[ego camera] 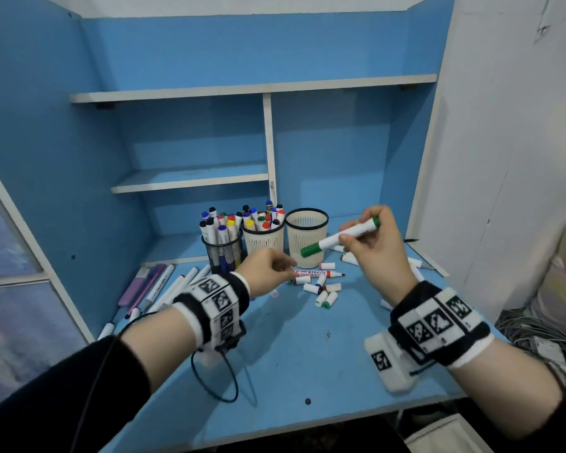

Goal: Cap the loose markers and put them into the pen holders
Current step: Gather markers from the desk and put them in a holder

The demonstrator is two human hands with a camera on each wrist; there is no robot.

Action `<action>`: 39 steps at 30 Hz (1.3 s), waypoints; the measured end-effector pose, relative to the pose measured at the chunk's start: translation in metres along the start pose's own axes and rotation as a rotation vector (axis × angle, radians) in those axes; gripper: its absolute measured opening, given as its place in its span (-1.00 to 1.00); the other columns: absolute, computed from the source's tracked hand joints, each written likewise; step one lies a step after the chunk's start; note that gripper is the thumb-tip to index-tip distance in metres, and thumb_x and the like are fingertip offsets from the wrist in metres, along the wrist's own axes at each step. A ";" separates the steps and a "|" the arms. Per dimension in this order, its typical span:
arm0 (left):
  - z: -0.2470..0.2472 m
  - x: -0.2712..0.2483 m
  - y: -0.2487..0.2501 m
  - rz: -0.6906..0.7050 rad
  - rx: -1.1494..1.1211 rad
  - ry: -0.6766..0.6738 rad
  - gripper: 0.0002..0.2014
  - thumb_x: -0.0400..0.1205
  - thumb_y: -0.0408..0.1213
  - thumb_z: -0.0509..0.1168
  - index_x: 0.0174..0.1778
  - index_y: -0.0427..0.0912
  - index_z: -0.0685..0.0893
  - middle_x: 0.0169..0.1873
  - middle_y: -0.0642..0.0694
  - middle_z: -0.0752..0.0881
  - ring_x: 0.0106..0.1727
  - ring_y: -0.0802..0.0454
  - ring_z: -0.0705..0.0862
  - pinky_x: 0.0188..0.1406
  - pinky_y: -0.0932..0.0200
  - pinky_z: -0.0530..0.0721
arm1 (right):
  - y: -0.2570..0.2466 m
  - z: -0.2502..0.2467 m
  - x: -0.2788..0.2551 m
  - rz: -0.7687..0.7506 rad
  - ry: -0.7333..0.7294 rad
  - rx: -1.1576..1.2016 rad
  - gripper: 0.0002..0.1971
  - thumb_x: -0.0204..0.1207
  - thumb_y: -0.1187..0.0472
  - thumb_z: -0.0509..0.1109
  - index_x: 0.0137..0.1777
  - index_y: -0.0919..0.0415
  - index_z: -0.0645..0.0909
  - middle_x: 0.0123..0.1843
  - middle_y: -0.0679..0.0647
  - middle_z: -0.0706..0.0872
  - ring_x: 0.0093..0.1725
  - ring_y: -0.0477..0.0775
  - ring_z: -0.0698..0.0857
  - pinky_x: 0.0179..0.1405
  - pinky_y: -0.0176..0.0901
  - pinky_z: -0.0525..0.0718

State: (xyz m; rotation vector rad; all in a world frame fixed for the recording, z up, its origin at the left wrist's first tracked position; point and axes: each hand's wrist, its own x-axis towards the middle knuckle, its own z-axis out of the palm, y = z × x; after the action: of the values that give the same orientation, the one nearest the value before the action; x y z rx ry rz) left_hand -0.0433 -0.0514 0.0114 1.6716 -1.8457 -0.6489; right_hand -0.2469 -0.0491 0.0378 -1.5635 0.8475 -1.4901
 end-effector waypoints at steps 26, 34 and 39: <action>0.023 0.100 -0.034 0.040 0.746 -0.267 -0.68 0.62 -0.28 0.31 0.28 -0.28 0.65 0.17 -0.27 0.65 0.23 -0.22 0.60 0.16 0.02 0.57 | 0.029 0.049 0.127 0.057 -0.093 -0.114 -0.68 0.53 0.45 0.35 -0.03 -0.04 0.45 -0.04 0.23 0.72 -0.10 0.14 0.79 0.05 0.02 0.76; -0.008 0.065 -0.031 0.104 0.236 0.129 -0.71 0.56 -0.24 0.41 0.19 -0.19 0.73 0.04 -0.10 0.74 0.06 0.02 0.66 0.01 0.37 0.47 | 0.026 0.062 0.134 -0.029 -0.135 -0.131 -0.69 0.47 0.48 0.41 -0.12 0.01 0.48 -0.05 0.09 0.79 0.01 0.10 0.78 0.13 0.03 0.73; -0.027 0.034 -0.030 0.039 -0.002 0.286 -0.79 0.49 -0.27 0.48 0.04 -0.15 0.77 -0.22 0.10 0.69 -0.21 0.32 0.60 -0.14 0.54 0.57 | 0.031 0.075 0.140 -0.042 -0.137 -0.224 -0.71 0.52 0.43 0.37 -0.15 -0.04 0.50 -0.11 0.05 0.73 -0.02 0.14 0.75 0.14 0.11 0.72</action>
State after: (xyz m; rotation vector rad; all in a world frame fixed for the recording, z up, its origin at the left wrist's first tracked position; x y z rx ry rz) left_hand -0.0053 -0.0874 0.0136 1.6284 -1.6673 -0.3732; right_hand -0.1592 -0.1799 0.0759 -1.8351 0.9322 -1.3351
